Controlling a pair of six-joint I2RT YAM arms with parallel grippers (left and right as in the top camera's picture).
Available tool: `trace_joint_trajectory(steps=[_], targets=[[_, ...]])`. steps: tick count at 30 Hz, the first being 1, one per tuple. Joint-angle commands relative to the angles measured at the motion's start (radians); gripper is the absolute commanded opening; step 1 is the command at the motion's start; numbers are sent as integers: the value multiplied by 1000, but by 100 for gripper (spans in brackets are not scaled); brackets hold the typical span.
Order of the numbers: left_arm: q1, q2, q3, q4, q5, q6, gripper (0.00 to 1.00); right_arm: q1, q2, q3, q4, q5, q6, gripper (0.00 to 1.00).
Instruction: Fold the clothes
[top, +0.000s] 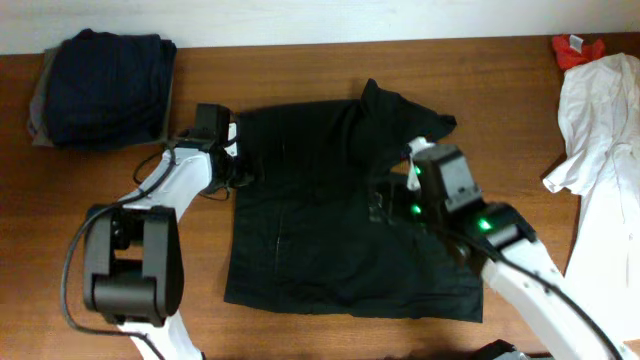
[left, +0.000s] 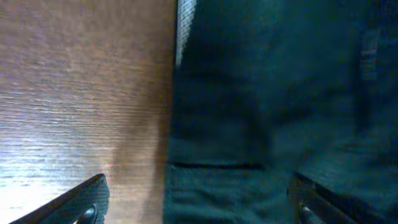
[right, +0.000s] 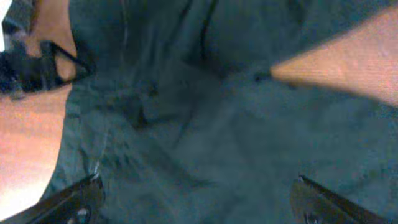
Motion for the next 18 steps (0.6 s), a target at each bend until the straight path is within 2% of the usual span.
trace_joint_trajectory(steps=[1,5,8,10,11,15,18], targets=[[2,69,-11,1,-87,26,81,-39,202,126,35,-7,-86,98],[3,126,-11,6,-142,-26,81,-56,459,330,-10,-6,-155,99],[5,162,-11,8,-148,-34,82,-52,684,571,-137,-6,-182,99],[11,162,-11,7,-164,-34,81,-52,749,633,-168,-8,-186,100],[14,162,-11,5,-170,-34,81,-52,770,644,-170,-13,-190,97],[40,162,-11,3,-175,-34,81,-47,837,646,-168,-56,-250,72],[50,162,-11,1,-175,-35,81,-40,846,645,-167,-55,-259,71]])
